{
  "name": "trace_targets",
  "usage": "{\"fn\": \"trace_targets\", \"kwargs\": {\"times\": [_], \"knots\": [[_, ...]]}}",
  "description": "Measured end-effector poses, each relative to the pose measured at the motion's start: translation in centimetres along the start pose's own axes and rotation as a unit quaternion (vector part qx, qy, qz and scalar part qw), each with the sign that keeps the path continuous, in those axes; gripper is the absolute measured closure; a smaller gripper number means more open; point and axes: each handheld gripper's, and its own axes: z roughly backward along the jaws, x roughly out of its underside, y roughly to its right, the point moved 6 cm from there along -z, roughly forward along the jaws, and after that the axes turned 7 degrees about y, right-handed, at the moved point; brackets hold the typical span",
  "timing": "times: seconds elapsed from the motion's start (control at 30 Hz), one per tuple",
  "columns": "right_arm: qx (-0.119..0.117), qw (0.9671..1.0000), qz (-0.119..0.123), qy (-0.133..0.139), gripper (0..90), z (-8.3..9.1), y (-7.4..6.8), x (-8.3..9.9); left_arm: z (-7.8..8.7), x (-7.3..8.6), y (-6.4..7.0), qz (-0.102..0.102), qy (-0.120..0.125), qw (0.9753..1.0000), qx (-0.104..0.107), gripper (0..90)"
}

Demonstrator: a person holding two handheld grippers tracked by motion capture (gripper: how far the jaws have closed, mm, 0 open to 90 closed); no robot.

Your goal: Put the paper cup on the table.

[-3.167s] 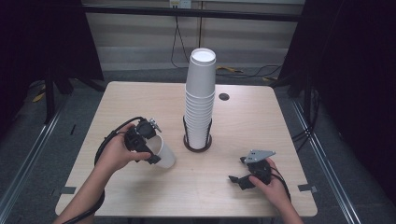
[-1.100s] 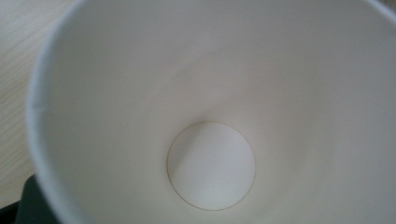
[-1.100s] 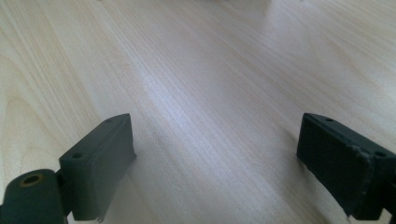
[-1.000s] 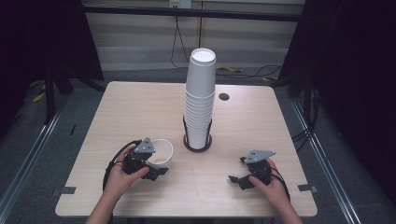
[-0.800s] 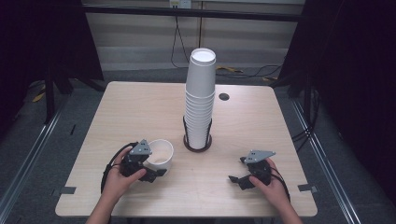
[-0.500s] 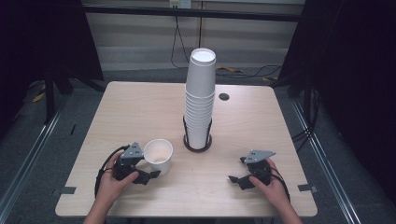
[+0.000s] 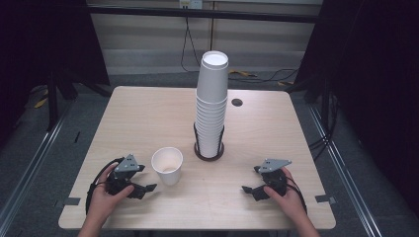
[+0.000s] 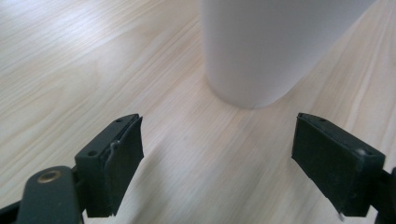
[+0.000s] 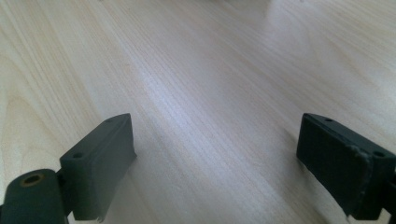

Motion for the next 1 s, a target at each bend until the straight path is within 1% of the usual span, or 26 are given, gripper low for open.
{"fn": "trace_targets", "kwargs": {"times": [0.03,0.07,0.1,0.2,0.3,0.33,0.37,0.4,0.43,0.47,0.5,0.53,0.8,0.83,1.0], "knots": [[0.0,1.0,0.0,0.0,10.6,0.0,0.0,0.0,0.2,0.3,-0.2,-0.002,-0.003,1.0,-0.006,16.4],[0.0,1.0,0.0,0.0,10.7,0.0,0.0,0.0,0.3,0.5,-0.4,-0.002,-0.005,1.0,-0.008,16.3],[0.0,1.0,0.0,0.0,10.6,0.0,0.0,0.0,0.5,0.8,-0.5,0.003,-0.009,0.9999,-0.01,16.3],[0.0,1.0,0.0,0.0,10.6,0.0,0.0,0.0,0.7,1.4,-0.9,0.0,-0.017,0.9997,-0.02,16.4],[0.0,1.0,0.0,0.0,10.7,0.0,0.0,0.0,0.8,2.0,-1.2,0.0,-0.02,0.9995,-0.023,16.7],[0.0,1.0,0.0,0.0,10.7,0.0,0.0,0.0,0.8,2.2,-1.4,0.004,-0.021,0.9995,-0.024,16.5],[0.0,1.0,0.0,0.0,10.6,0.0,0.0,0.0,0.8,2.3,-1.4,0.004,-0.015,0.9996,-0.025,16.2],[0.0,1.0,0.0,0.0,10.6,0.0,0.0,0.0,0.9,2.3,-1.6,0.004,-0.015,0.9995,-0.027,16.3],[0.0,1.0,0.0,0.0,10.6,0.0,0.0,0.0,1.0,2.4,-1.8,0.005,-0.013,0.9993,-0.033,16.3],[0.0,1.0,0.0,0.0,10.6,0.0,0.0,0.0,1.0,2.5,-1.8,0.006,-0.008,0.9994,-0.032,16.0],[0.0,1.0,0.0,0.0,10.6,0.0,0.0,0.0,1.0,2.6,-1.9,0.006,0.001,0.9994,-0.034,14.9],[0.0,1.0,0.0,0.0,10.6,0.0,0.0,0.0,1.0,2.6,-2.0,0.009,0.003,0.9994,-0.034,14.5],[0.001,1.0,0.0,0.001,10.6,0.0,0.0,0.0,0.9,2.6,-1.9,0.01,0.003,0.9994,-0.034,14.0],[0.002,1.0,0.001,0.001,10.6,0.0,0.0,0.0,1.0,2.6,-2.0,0.007,0.002,0.9994,-0.035,14.0],[0.005,1.0,-0.001,0.001,10.6,0.0,-0.1,0.0,0.9,2.6,-1.9,0.01,0.003,0.9994,-0.034,14.0]]}}
